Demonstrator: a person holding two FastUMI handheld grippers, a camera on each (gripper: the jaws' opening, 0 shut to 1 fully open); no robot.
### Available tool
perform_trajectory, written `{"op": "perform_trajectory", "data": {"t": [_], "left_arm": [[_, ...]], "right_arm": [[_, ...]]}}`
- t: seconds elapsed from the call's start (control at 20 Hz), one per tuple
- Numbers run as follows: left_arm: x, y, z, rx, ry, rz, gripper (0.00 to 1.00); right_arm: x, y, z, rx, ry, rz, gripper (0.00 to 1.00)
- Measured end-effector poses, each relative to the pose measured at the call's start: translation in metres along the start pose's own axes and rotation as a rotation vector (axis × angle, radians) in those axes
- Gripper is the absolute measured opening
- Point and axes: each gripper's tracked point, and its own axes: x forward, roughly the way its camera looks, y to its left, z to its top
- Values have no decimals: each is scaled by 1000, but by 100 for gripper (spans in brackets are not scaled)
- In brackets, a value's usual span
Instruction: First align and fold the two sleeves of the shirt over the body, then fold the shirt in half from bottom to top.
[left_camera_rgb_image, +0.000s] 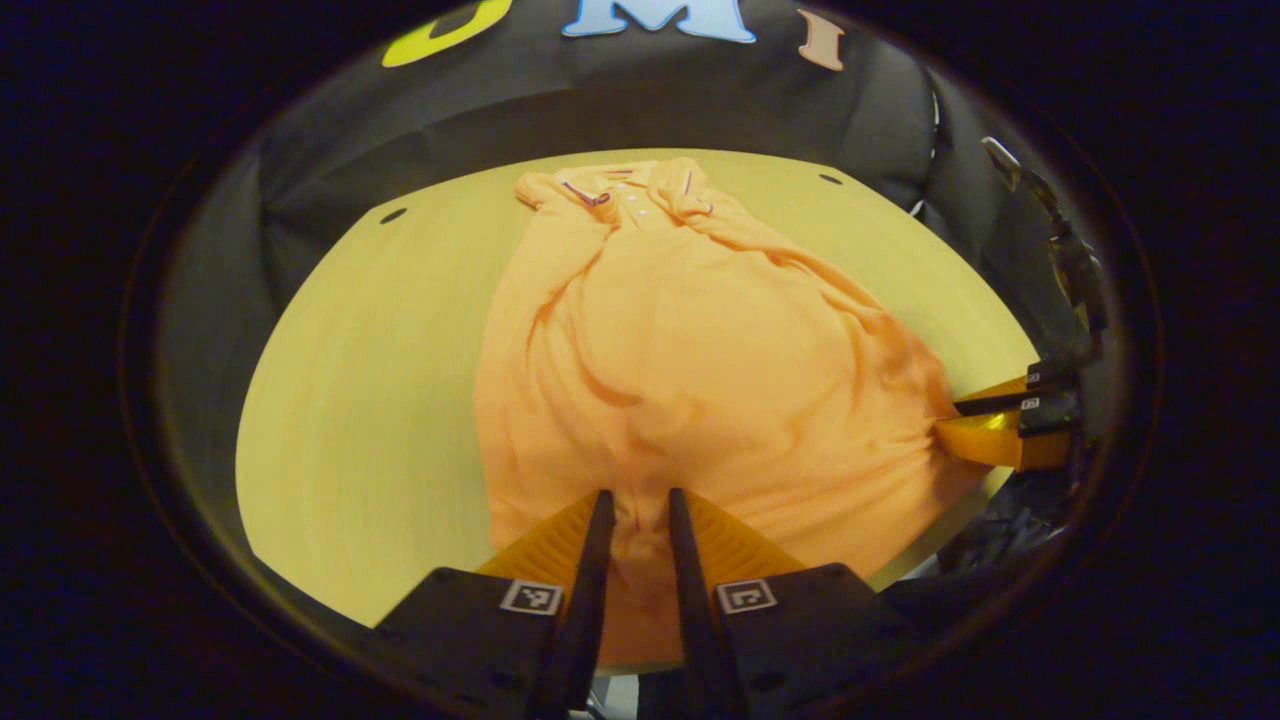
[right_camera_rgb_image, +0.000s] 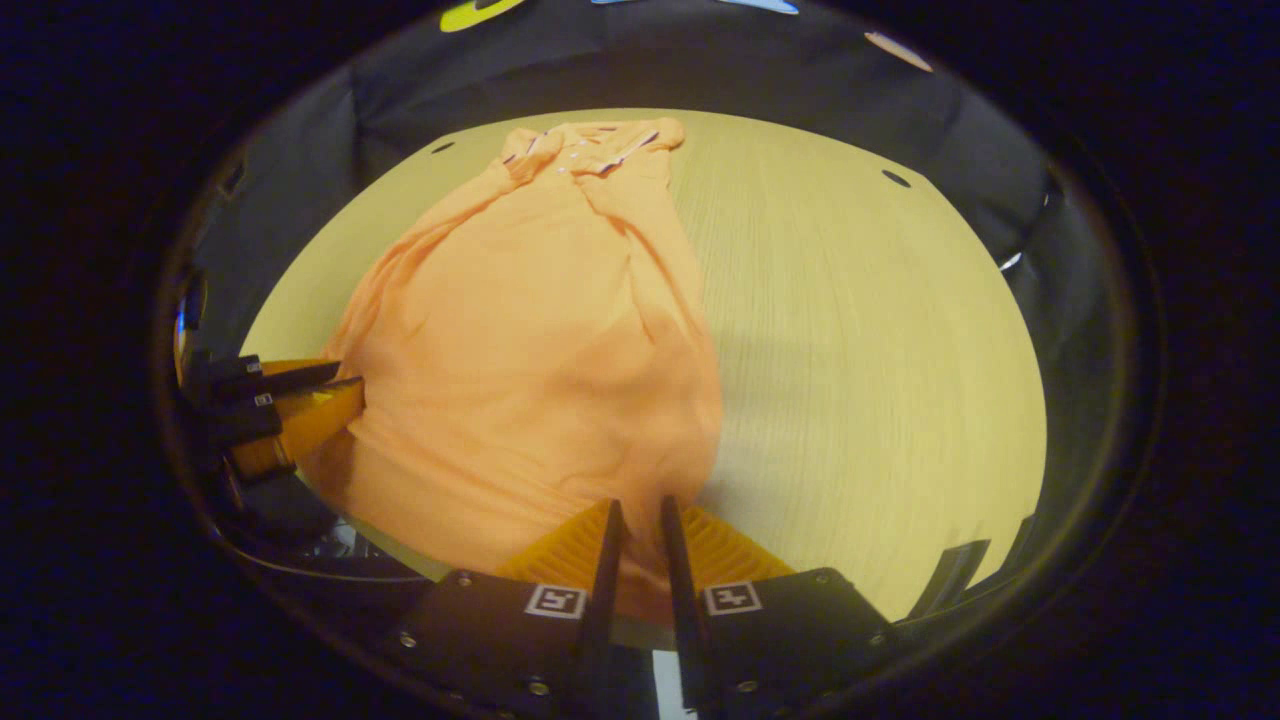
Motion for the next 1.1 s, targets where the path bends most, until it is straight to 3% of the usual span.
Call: {"op": "perform_trajectory", "data": {"t": [0.05,0.1,0.2,0.3,0.45,0.65,1.1], "left_arm": [[0,-3,2,6,-6,-9,30],[0,-2,2,3,1,-4,12],[1,0,4,-31,-1,-5,7],[0,0,6,-26,-2,-4,6],[-2,9,15,-31,-14,26,6],[-13,29,61,-94,-89,47,6],[-25,64,150,-161,-211,78,6]], "right_arm": [[2,0,2,21,0,9,20],[3,1,2,39,15,9,8],[3,2,2,40,33,9,6],[2,2,4,19,28,12,0],[1,4,6,32,28,36,0],[-6,9,29,39,-20,55,0],[-42,16,129,-9,-212,72,0]]}}
